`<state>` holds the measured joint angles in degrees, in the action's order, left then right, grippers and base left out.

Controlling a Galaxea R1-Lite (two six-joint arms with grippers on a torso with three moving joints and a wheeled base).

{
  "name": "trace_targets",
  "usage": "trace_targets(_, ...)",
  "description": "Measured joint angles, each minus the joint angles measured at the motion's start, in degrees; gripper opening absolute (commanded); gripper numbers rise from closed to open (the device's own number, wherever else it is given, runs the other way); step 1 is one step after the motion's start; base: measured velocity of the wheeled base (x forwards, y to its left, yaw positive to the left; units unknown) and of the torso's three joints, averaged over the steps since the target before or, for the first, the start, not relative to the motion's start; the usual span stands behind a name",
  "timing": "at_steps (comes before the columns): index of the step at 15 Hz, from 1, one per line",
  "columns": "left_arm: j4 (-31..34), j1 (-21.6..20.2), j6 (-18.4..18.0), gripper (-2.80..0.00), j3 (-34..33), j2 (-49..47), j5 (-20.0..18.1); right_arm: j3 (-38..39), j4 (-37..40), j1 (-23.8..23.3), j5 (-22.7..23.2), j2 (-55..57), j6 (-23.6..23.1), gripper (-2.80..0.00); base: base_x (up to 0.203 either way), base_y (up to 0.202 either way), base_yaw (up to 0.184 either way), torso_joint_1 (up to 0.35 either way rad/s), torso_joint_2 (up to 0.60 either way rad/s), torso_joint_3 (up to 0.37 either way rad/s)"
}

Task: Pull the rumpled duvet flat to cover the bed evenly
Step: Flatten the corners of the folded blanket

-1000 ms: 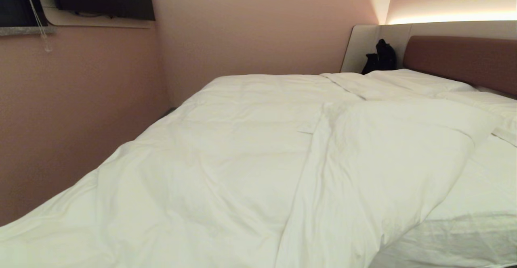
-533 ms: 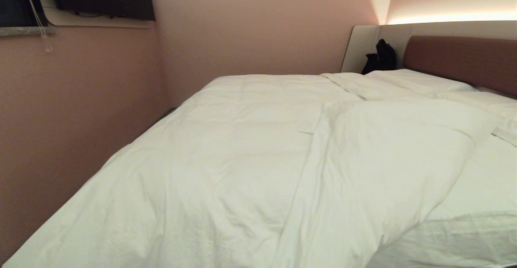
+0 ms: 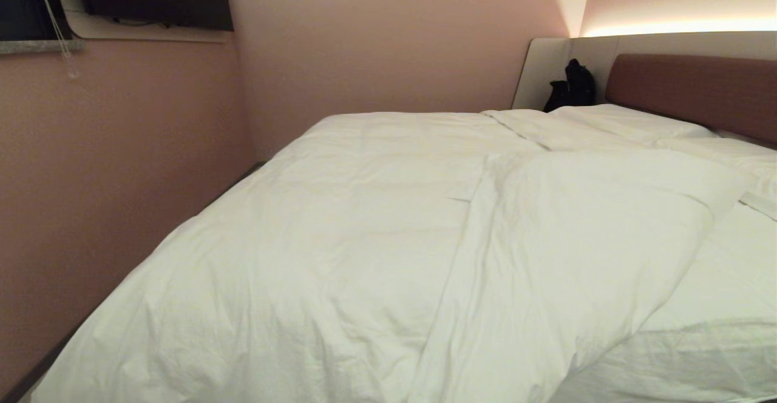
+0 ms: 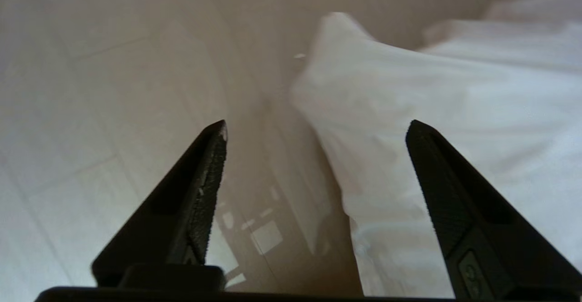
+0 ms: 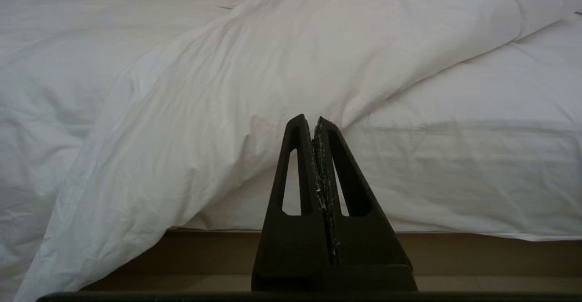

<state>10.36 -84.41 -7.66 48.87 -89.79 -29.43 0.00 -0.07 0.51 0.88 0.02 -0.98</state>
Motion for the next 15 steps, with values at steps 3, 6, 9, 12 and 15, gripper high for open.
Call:
trace_targets(3,-0.2,10.6,2.0,0.00,0.0,1.5,-0.2,0.0,0.0,0.0,0.0,0.0,0.0,-2.80,0.000,0.000,0.000,0.000,0.00,0.000)
trace_targets(6,-2.2,19.8,4.0,0.00,0.0,3.2,-1.8,0.0,0.0,0.0,0.0,0.0,0.0,-2.80,0.000,0.000,0.000,0.000,0.00,0.000)
trace_targets(9,-4.0,29.7,4.2,0.00,-1.3,6.1,-4.9,0.0,0.0,0.0,0.0,0.0,0.0,-2.80,0.000,0.000,0.000,0.000,0.00,0.000)
trace_targets(12,-4.5,40.0,5.0,0.00,-2.7,9.9,-5.9,0.0,0.0,0.0,0.0,0.0,0.0,-2.80,0.000,0.000,0.000,0.000,0.00,0.000)
trace_targets(15,-4.6,49.2,8.6,0.00,-3.0,13.3,-5.9,0.0,0.0,0.0,0.0,0.0,0.0,-2.80,0.000,0.000,0.000,0.000,0.00,0.000)
